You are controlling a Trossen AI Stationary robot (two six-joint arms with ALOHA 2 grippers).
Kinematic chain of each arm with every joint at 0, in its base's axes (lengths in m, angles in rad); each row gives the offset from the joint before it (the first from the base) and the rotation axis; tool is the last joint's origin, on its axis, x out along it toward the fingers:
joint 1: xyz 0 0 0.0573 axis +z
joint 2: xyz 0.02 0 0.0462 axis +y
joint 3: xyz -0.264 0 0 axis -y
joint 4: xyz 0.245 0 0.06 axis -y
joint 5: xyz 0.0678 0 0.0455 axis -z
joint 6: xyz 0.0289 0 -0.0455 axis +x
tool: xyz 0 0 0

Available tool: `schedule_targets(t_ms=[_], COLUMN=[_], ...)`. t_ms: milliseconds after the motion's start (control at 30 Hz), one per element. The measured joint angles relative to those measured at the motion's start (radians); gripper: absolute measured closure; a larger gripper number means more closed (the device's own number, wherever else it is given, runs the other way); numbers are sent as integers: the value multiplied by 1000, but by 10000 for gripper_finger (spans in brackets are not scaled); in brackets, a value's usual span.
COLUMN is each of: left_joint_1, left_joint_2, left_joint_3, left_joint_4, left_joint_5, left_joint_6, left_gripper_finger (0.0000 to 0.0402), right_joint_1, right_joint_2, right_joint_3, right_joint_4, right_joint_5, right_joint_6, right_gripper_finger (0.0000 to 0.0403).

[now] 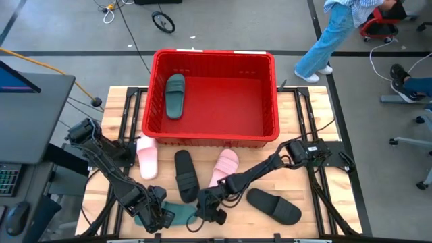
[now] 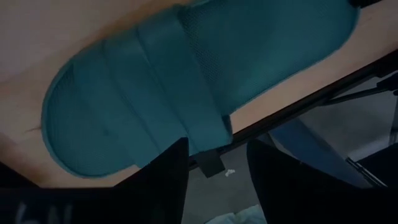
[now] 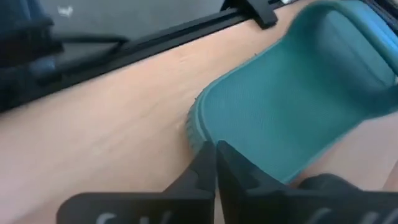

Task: Pick and place slides into bin
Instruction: Put the green slipper into the red bin

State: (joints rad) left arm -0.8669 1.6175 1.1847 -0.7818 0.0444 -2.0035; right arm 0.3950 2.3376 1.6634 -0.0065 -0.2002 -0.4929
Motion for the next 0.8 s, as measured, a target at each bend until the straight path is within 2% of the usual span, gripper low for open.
schedule_targets(t_ms=[167, 300, 400, 633, 700, 800], left_joint_1=[0, 0, 1, 26, 45, 76], left_joint_2=[0, 0, -2, -4, -5, -5], left_joint_3=[0, 0, 3, 0, 0, 0], left_joint_4=[1, 6, 25, 6, -1, 3], left_joint_5=[0, -1, -17, -96, -115, -130], left_joint_6=[0, -23, -4, 89, 137, 218], left_gripper_finger=[235, 244, 257, 291, 299, 311], right_joint_1=[16, 44, 59, 111, 124, 143], right_joint_2=[-59, -167, -255, -375, -383, -405], right_joint_3=[0, 0, 2, 0, -2, -2], right_joint_4=[-25, -62, -187, -660, -714, -683], right_joint_5=[-17, 3, 46, 162, 170, 207], right_joint_6=[207, 340, 431, 579, 600, 607], right_gripper_finger=[400, 401, 402, 402, 403, 403])
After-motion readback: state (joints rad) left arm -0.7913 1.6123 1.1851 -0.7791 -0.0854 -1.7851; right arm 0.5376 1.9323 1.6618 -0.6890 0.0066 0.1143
